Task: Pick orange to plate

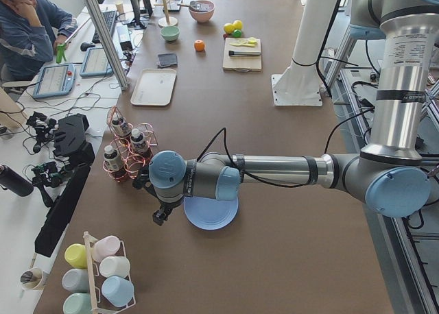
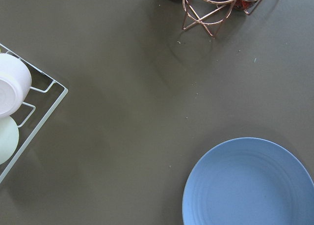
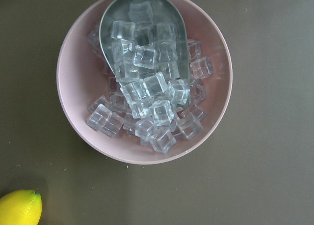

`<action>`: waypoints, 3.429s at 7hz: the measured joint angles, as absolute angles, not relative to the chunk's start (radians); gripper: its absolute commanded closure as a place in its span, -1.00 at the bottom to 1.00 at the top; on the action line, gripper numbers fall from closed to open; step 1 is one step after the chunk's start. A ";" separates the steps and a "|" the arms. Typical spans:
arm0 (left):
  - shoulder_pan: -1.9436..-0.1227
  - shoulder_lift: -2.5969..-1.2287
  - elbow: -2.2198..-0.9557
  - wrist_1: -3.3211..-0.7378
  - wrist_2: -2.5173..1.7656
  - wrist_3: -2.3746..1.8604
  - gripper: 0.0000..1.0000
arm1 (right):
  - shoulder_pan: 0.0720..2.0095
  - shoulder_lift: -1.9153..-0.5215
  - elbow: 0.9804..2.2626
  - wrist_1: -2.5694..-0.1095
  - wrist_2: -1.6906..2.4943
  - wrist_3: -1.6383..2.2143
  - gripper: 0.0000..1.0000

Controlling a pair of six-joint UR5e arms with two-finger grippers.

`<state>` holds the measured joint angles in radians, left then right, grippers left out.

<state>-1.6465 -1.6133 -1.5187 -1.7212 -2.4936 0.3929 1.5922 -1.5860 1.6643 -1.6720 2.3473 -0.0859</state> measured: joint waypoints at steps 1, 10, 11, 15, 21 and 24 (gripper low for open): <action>-1.627 -1.592 -1.486 -1.796 -2.489 0.329 -0.97 | 1.592 -1.588 1.664 -1.671 2.360 -0.086 -1.00; -1.309 -1.500 -1.171 -2.527 -2.392 -0.168 0.00 | 1.586 -1.673 1.711 -1.508 2.358 -0.088 -1.00; -1.305 -1.500 -1.170 -2.528 -2.395 -0.174 0.05 | 1.586 -1.673 1.711 -1.507 2.358 -0.088 -1.00; -1.282 -1.502 -1.168 -2.528 -2.398 -0.181 1.00 | 1.586 -1.672 1.709 -1.505 2.357 -0.087 -1.00; -1.296 -1.562 -1.357 -2.541 -2.555 -0.615 1.00 | 1.586 -1.672 1.712 -1.505 2.358 -0.087 -1.00; -1.188 -1.615 -1.559 -2.635 -2.505 -1.104 1.00 | 1.586 -1.672 1.712 -1.505 2.360 -0.086 -1.00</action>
<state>-1.1877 -1.6145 -1.5586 -2.6348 -2.5045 -1.1043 1.5861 -1.6721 1.7119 -1.5048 2.3596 -0.0861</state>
